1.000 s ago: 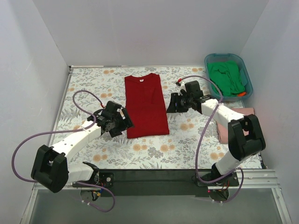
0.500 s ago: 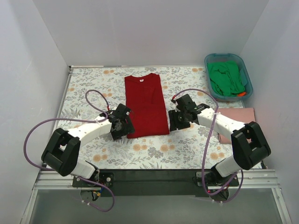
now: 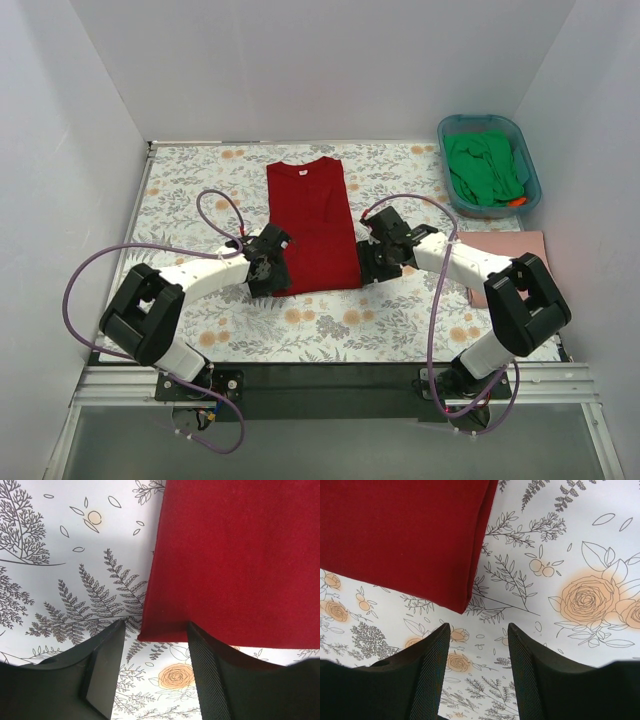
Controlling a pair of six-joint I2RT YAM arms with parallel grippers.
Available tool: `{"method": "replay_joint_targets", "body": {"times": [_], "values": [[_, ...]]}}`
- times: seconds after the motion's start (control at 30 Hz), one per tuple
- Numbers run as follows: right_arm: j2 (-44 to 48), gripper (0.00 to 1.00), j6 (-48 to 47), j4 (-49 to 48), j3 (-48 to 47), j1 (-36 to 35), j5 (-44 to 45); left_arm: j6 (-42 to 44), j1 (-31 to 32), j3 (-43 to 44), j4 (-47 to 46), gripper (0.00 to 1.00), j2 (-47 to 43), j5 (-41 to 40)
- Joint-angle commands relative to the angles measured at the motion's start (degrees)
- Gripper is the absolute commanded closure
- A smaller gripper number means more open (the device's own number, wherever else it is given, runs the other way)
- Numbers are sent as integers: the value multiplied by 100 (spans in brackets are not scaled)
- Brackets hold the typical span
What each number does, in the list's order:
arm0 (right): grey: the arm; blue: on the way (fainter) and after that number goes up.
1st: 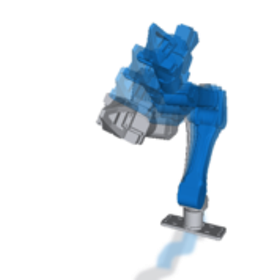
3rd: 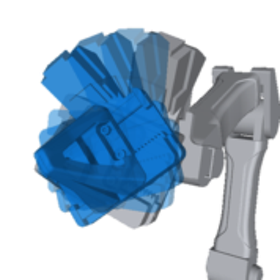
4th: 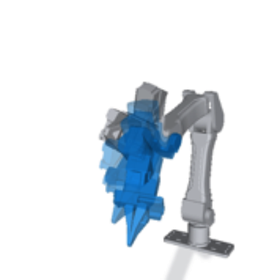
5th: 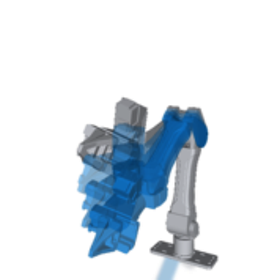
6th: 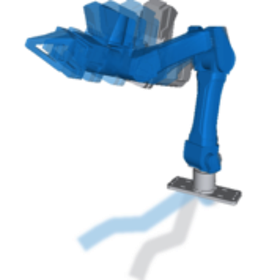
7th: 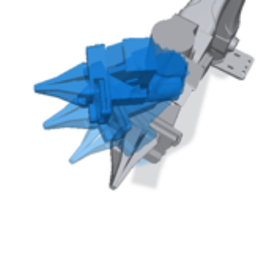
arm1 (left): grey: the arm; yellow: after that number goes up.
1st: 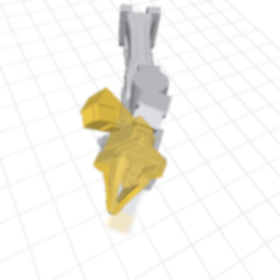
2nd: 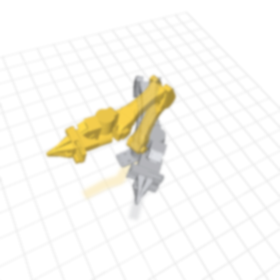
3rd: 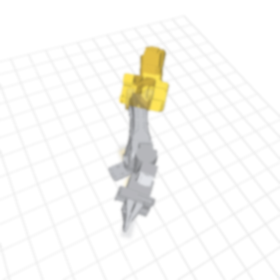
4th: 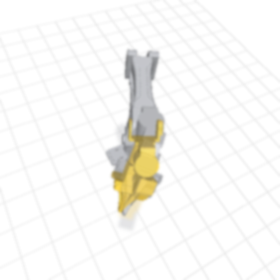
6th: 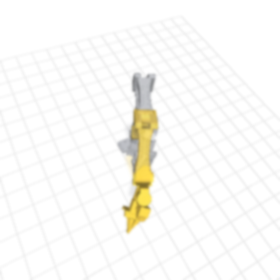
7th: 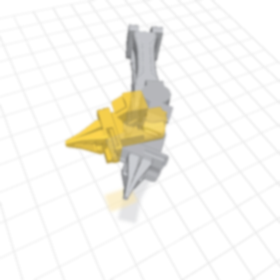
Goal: Fold and stack the t-shirts
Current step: Fold the tshirt
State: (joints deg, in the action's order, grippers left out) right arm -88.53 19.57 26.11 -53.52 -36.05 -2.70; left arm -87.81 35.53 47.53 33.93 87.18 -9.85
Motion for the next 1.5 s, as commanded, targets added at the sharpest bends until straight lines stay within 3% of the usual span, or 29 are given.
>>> {"method": "replay_joint_targets", "body": {"times": [0.0,0.3,0.6,1.07,1.3,1.47], "values": [[-120,44,99,-176,-159,-95,191,-26,103,20,-18,50,124,-105],[-331,45,231,-326,-194,-253,244,-17,174,125,122,56,396,-105],[-226,45,319,-413,-291,-280,199,-34,200,116,149,99,291,-62],[-726,50,416,-431,-335,-420,244,-96,226,99,166,100,247,36],[-1034,52,521,61,-159,-657,937,-149,235,99,219,100,159,158],[-1227,55,627,228,43,-754,964,-210,235,64,289,100,19,229]]}}
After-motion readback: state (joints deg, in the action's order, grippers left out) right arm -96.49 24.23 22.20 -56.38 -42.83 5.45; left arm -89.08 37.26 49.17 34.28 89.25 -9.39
